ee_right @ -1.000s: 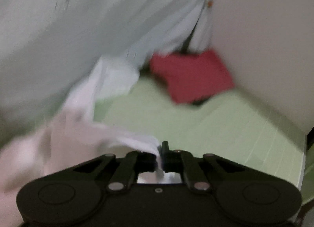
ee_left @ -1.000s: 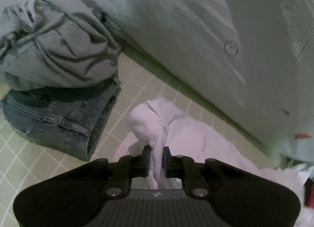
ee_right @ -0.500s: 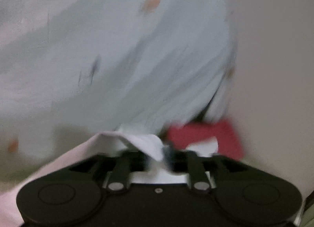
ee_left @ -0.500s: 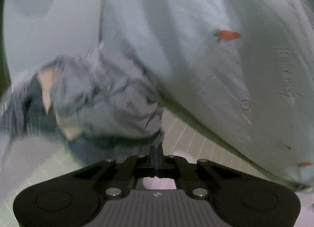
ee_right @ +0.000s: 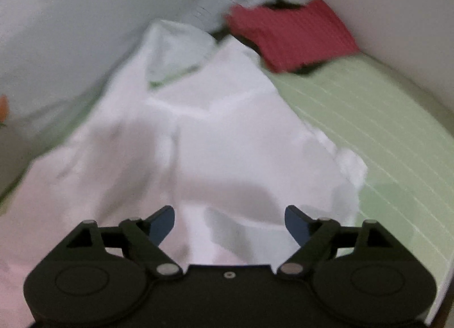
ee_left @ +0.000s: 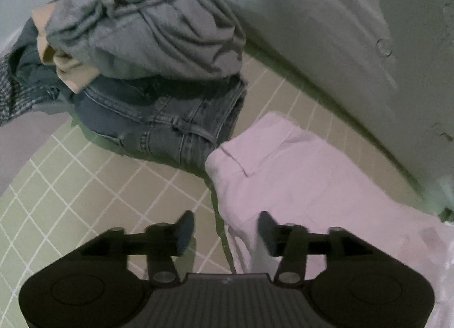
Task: Fold clothes
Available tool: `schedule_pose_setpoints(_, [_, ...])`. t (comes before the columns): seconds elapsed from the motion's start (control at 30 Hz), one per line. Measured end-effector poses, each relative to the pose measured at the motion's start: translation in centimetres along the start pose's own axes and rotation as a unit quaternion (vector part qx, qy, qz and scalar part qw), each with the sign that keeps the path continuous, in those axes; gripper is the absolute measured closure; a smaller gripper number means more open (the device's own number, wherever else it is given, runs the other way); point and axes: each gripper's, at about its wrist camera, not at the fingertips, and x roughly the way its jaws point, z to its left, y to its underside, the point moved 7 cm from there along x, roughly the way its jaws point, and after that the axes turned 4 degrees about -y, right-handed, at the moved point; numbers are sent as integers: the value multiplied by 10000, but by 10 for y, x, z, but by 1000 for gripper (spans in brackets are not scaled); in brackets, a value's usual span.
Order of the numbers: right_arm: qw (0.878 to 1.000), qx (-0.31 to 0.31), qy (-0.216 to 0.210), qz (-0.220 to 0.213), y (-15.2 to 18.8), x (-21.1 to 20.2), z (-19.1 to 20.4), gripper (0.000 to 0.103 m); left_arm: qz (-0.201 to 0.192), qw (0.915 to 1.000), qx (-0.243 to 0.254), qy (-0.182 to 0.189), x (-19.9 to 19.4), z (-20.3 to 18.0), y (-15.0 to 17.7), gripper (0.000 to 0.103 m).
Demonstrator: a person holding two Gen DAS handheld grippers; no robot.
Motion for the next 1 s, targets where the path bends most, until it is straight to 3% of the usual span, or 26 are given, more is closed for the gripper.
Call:
schedule_pose_setpoints(0.23, [9955,867,119,374,12,25,-24,15,75,10000,-6,-6,22,-8,-6,25])
schedule_pose_setpoints(0.47, [9918,1135,284,518,18,40,-24,8,-19,9988,-375,300,31,-6,-12,25])
schedule_pose_setpoints(0.5, [9910,1187,305,540,18,42,-24,6,-26,9984,-437,355,32,-6,-12,27])
schedule_pose_setpoints(0.53, [9902,1240,325,563,18,45,-24,4,-39,9976,-511,465,32,-7,-13,35])
schedule_pose_setpoints(0.57, [9893,1293,360,569,17,47,-24,3,-50,9969,-568,550,32,-8,-14,51])
schedule_pose_setpoints(0.6, [9884,1346,397,574,16,48,-23,3,-59,9971,-550,520,31,-10,-15,54])
schedule_pose_setpoints(0.67, [9880,1367,425,575,15,50,-23,5,-77,9976,-512,461,29,-13,-18,72])
schedule_pose_setpoints(0.7, [9892,1293,433,546,14,49,-22,13,-94,9978,-498,430,28,-15,-19,78])
schedule_pose_setpoints(0.73, [9904,1209,441,513,13,48,-22,31,-151,9978,-506,401,24,-15,-20,88])
schedule_pose_setpoints(0.77, [9924,1048,442,474,11,45,-21,44,-200,9976,-522,409,18,-14,-20,89])
schedule_pose_setpoints(0.8, [9944,906,330,425,9,41,-20,72,-248,9974,-539,418,12,-14,-20,89])
schedule_pose_setpoints(0.83, [9961,767,205,375,8,37,-20,88,-298,9971,-560,431,6,-13,-20,90])
schedule_pose_setpoints(0.9, [9968,782,-66,179,3,24,-22,99,-414,9958,-641,503,-9,-9,-20,90])
schedule_pose_setpoints(1.0, [9978,533,-182,-346,-10,-10,-24,100,-696,9935,-655,616,-40,0,-17,90])
